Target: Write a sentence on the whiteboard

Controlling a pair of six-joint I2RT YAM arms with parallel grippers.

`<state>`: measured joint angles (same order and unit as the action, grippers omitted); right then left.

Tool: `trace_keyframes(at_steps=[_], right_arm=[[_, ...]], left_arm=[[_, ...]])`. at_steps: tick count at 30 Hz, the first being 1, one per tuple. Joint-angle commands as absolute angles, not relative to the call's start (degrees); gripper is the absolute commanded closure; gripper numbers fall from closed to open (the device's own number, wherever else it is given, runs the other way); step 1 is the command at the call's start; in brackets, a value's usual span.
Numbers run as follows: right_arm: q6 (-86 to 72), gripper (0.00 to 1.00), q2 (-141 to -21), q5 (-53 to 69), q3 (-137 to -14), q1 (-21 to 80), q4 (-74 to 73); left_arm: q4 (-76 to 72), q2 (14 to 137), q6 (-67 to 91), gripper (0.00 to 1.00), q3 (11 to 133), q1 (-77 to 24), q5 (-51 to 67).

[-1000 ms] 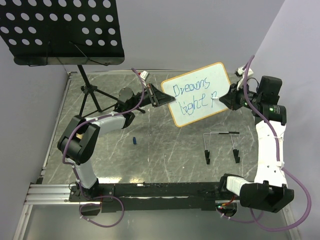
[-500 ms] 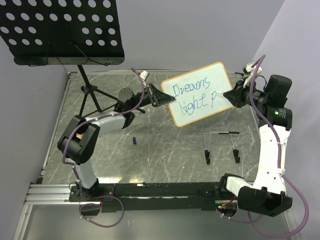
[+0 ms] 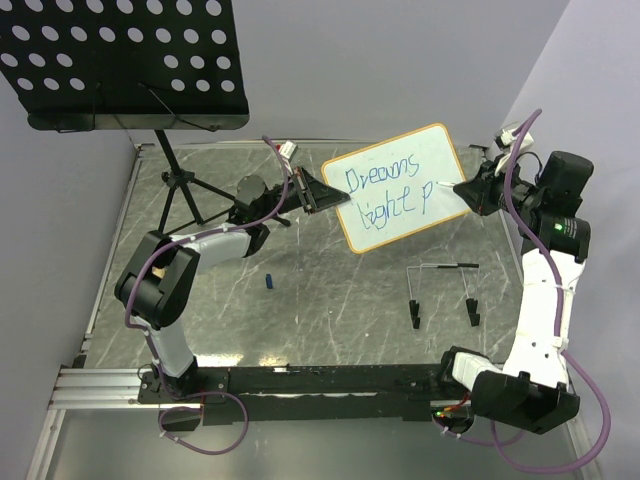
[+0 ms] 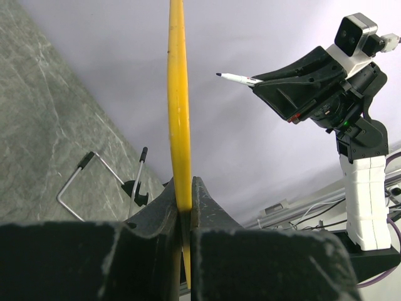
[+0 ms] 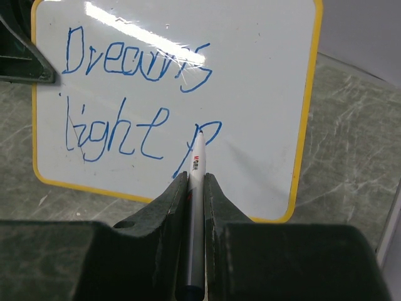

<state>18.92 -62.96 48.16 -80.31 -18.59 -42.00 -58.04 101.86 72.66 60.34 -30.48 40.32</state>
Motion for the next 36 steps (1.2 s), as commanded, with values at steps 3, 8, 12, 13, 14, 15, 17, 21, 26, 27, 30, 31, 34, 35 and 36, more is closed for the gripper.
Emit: trace_keyframes(at_steps=[3, 8, 12, 13, 14, 15, 17, 21, 26, 27, 30, 31, 34, 35, 36], right_arm=[[19.6, 1.00, -62.6, 50.3, -82.4, -19.0, -41.5], [20.0, 1.00, -62.7, 50.2, -82.3, -19.0, -41.7], [20.1, 1.00, -62.8, 50.1, -82.4, -19.0, -41.8], [20.2, 1.00, -62.9, 50.1, -82.5, -19.0, -41.9], [20.2, 1.00, -62.8, 50.1, -82.6, -19.0, -41.9], [20.2, 1.00, -63.0, 50.2, -82.6, -19.0, -41.9], [20.3, 1.00, -63.0, 50.2, -82.6, -19.0, -42.0], [20.4, 1.00, -63.2, 50.2, -82.6, -18.9, -42.1], [20.8, 1.00, -63.1, 49.9, -82.6, -19.0, -42.3], [21.1, 1.00, -63.1, 49.5, -82.6, -19.0, -42.3], [21.5, 1.00, -63.1, 48.8, -82.5, -19.0, -42.3], [21.5, 1.00, -63.1, 48.7, -82.5, -19.0, -42.3], [21.5, 1.00, -63.3, 48.8, -82.4, -19.0, -42.0], [21.4, 1.00, -63.4, 48.7, -82.4, -19.0, -41.9], [21.4, 1.00, -63.5, 48.8, -82.4, -18.9, -41.9]], left_arm=[[-66.4, 98.0, 72.9, 0.99, 61.3, -30.3, 40.1], [-66.2, 97.8, 72.7, 0.99, 61.0, -30.3, 40.0], [-66.2, 97.8, 72.7, 0.99, 61.2, -30.1, 40.0], [-66.0, 97.8, 72.6, 0.99, 61.2, -30.2, 39.9], [-65.9, 97.7, 72.4, 0.99, 61.2, -30.2, 40.0], [-65.7, 97.6, 72.3, 0.99, 61.2, -30.1, 39.9], [-65.7, 97.6, 72.3, 0.99, 60.9, -30.2, 39.9], [-65.7, 97.4, 72.3, 0.99, 60.7, -30.1, 39.9], [-65.6, 97.1, 72.2, 0.99, 60.6, -30.0, 39.9], [-65.7, 97.0, 72.2, 0.99, 60.6, -30.0, 39.8], [-65.7, 97.0, 72.2, 0.99, 60.4, -30.0, 39.8], [-65.7, 96.9, 72.2, 0.99, 60.3, -29.9, 39.9], [-65.7, 96.7, 72.2, 0.99, 60.3, -29.9, 39.9], [-65.7, 96.7, 72.2, 0.99, 60.3, -29.8, 39.9], [-65.6, 96.6, 72.2, 0.99, 60.3, -29.8, 39.9]])
